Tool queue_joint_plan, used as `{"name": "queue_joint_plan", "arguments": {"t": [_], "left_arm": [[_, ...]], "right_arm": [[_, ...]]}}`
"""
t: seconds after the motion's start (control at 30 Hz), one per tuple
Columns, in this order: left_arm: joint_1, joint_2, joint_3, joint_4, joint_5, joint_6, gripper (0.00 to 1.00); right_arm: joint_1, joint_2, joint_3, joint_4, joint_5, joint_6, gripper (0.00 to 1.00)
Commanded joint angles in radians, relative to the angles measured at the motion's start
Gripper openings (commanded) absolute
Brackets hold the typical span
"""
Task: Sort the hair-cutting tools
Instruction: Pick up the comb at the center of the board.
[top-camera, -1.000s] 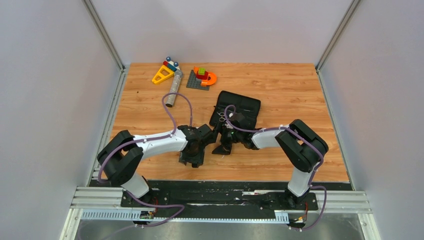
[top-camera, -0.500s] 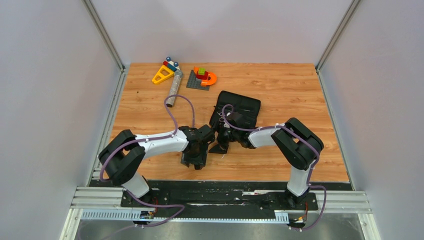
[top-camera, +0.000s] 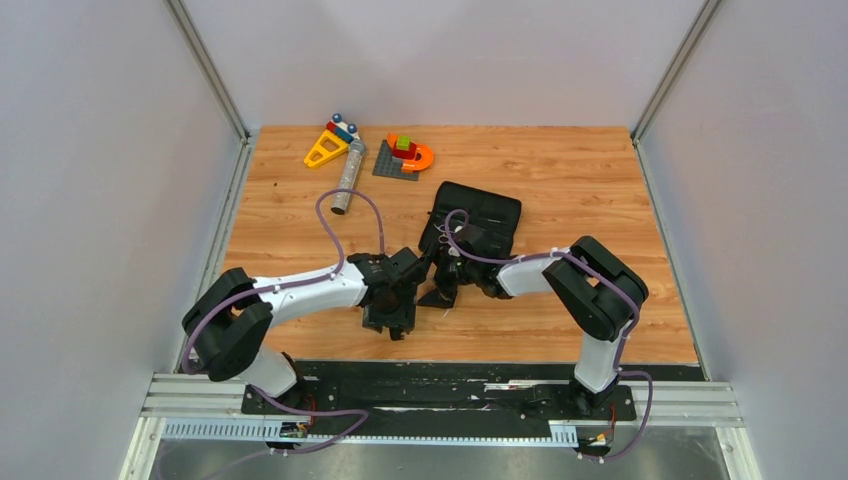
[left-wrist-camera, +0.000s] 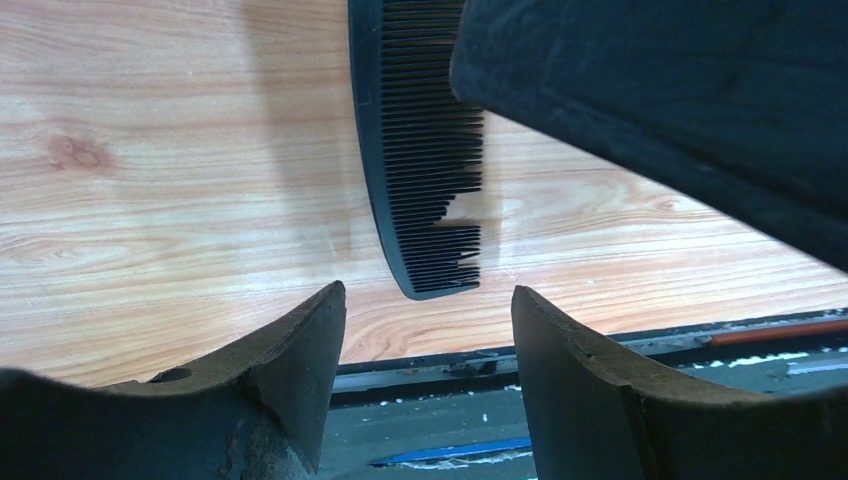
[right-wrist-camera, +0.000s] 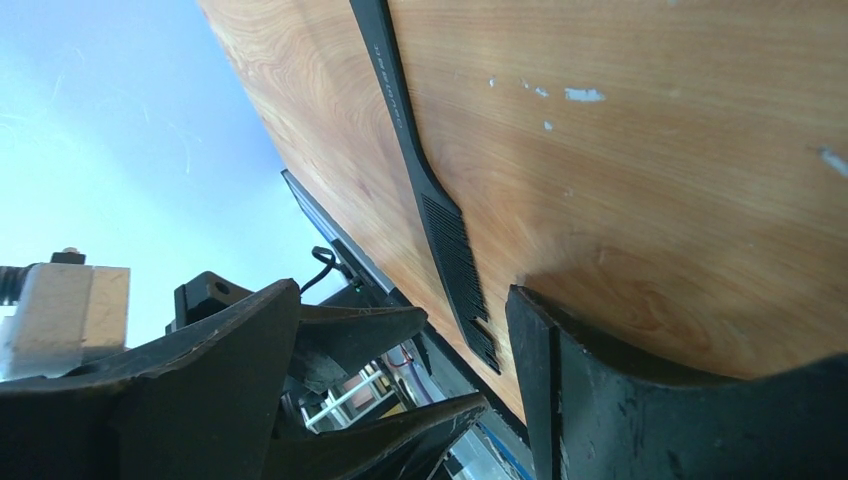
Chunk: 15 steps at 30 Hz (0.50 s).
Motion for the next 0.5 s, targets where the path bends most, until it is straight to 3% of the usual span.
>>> {"name": "queue_joint_plan", "arguments": {"t": [0.0, 0.47], "left_arm": [[-0.006, -0.049, -0.011, 0.037, -0.013, -0.067, 0.70], [-0.034, 0.004, -0.062, 0.088, -0.004, -0.106, 0.67]], "right_arm": [[0.009, 0.000, -0.046, -0.053, 0.104, -0.015, 0.78], [0.009, 0.005, -0.067, -0.035, 0.100, -0.008, 0.78]]}}
